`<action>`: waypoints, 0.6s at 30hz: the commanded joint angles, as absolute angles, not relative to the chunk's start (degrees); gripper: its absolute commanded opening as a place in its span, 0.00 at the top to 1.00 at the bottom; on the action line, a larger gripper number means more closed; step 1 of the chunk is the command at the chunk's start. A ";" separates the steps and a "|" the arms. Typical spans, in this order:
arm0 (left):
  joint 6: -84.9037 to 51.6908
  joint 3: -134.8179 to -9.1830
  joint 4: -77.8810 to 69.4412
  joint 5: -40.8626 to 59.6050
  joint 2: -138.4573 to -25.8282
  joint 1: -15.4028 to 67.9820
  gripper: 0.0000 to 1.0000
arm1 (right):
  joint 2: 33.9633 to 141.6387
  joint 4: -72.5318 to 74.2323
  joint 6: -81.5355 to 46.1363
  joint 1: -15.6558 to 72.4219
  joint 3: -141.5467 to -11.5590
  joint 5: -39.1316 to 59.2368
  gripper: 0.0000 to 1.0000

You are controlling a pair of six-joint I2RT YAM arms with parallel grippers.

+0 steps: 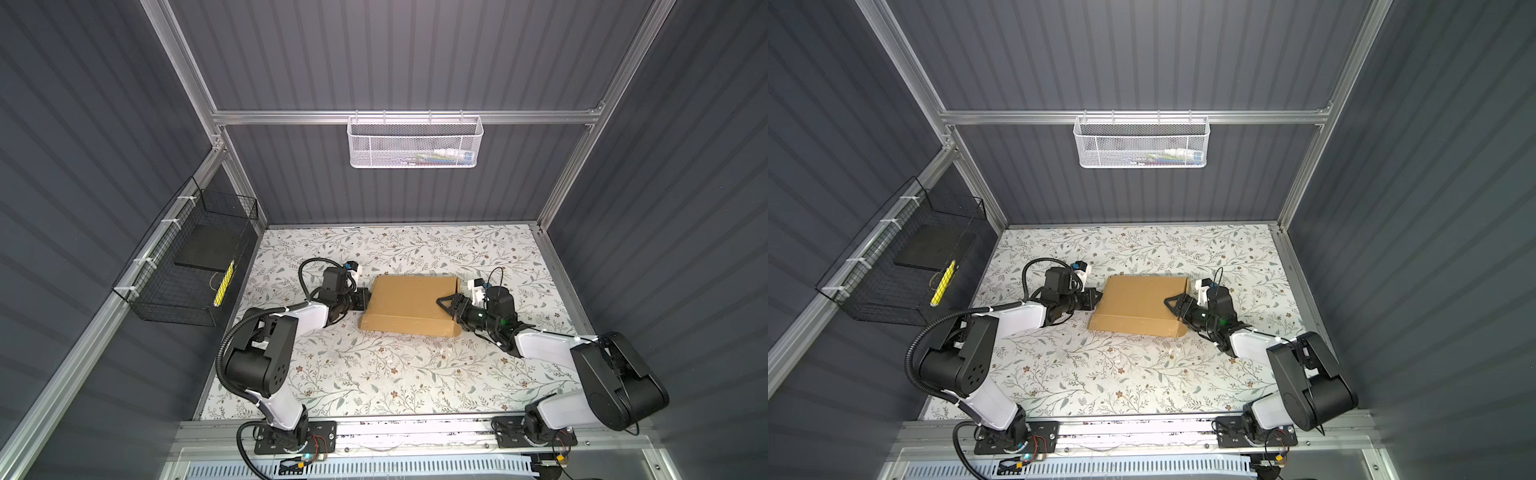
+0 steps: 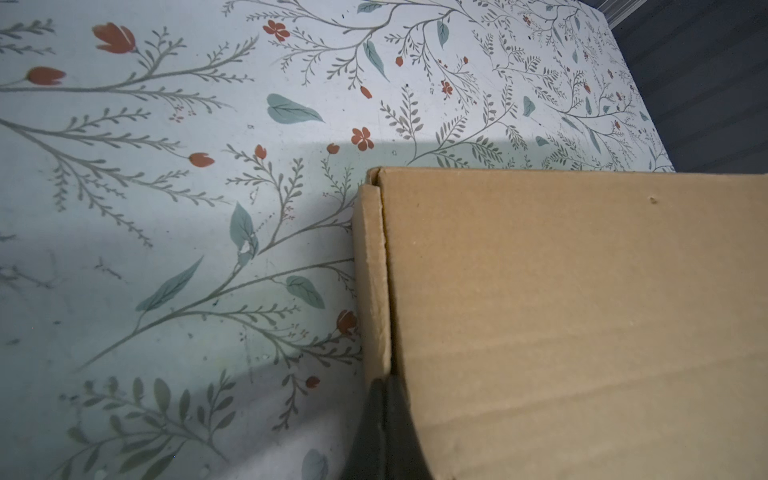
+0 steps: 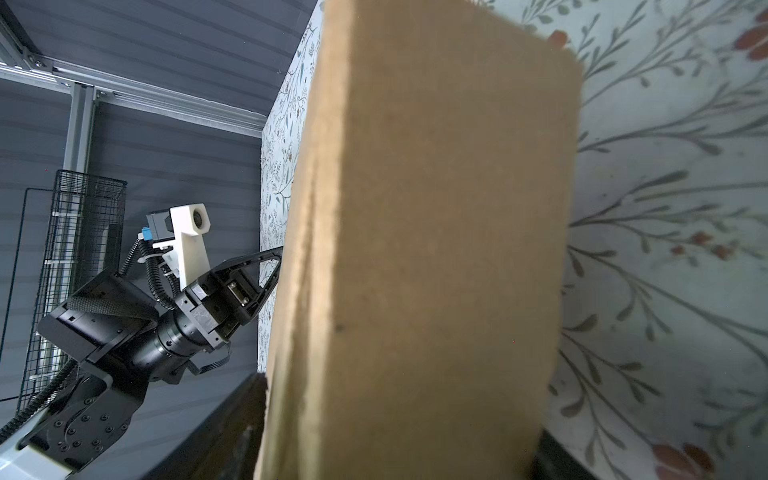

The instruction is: Fold the paper box

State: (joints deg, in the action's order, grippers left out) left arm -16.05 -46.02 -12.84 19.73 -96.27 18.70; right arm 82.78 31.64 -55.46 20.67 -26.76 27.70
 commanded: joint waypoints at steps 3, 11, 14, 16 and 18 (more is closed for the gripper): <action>-14.93 -48.18 -12.13 22.41 -97.37 19.05 1.00 | 83.72 32.86 -55.33 21.44 -28.92 29.14 0.22; -14.77 -49.00 -11.91 22.41 -98.08 19.42 1.00 | 83.76 33.49 -56.25 21.79 -29.62 29.44 0.25; -14.60 -49.48 -11.62 22.15 -98.17 19.42 1.00 | 83.28 33.06 -56.43 21.88 -29.79 29.36 0.28; -14.42 -49.97 -11.51 21.93 -98.09 19.42 1.00 | 82.76 32.83 -56.51 21.92 -29.85 29.19 0.28; -14.35 -50.20 -11.51 21.89 -98.04 19.42 1.00 | 82.28 32.37 -56.69 22.06 -29.88 29.18 0.28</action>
